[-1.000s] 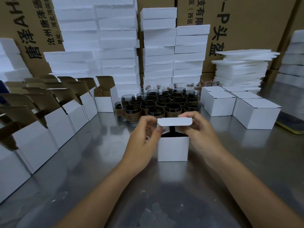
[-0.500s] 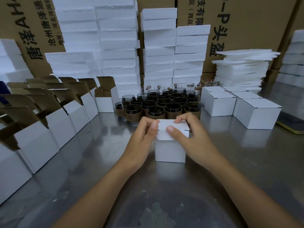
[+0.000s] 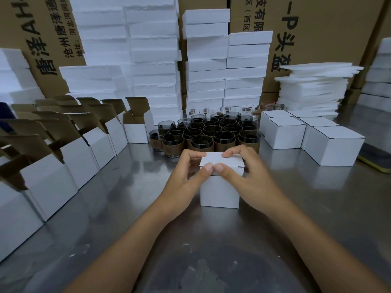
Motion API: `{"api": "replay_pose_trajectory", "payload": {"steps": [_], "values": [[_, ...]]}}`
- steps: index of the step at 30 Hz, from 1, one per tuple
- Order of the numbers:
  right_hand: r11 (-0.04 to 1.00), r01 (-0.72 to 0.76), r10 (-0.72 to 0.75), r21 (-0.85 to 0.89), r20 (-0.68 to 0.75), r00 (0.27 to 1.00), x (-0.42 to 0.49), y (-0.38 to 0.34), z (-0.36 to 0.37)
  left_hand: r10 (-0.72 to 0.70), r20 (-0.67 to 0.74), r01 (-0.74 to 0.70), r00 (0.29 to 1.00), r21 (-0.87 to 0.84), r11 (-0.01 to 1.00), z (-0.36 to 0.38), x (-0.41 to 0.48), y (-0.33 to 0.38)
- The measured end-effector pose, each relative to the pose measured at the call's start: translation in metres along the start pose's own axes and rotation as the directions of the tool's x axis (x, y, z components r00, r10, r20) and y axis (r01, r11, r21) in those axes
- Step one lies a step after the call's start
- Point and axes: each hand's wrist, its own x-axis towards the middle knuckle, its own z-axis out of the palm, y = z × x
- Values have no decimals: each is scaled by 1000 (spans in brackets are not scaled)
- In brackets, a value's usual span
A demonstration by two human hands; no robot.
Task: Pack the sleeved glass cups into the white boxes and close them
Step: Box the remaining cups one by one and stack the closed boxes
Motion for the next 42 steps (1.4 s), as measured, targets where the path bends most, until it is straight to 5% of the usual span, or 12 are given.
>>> {"api": "replay_pose_trajectory", "payload": {"steps": [7, 26, 34, 39, 42], "values": [[992, -50, 54, 118, -25, 998, 6, 4, -1, -65, 42, 68, 997, -54, 996, 0, 2, -3], [994, 101, -99, 44, -35, 994, 5, 4, 1, -110, 54, 118, 993, -187, 975, 4, 13, -10], [955, 225, -243, -191, -75, 967, -1, 2, 4, -102, 75, 111, 992, -134, 985, 4, 7, -6], [766, 343, -380, -544, 47, 924, -6, -2, 2, -93, 107, 101, 990, -74, 992, 3, 0, -5], [724, 313, -367, -615, 41, 929, -4, 0, -5, -99, 75, 104, 992, -68, 992, 4, 0, -3]]}}
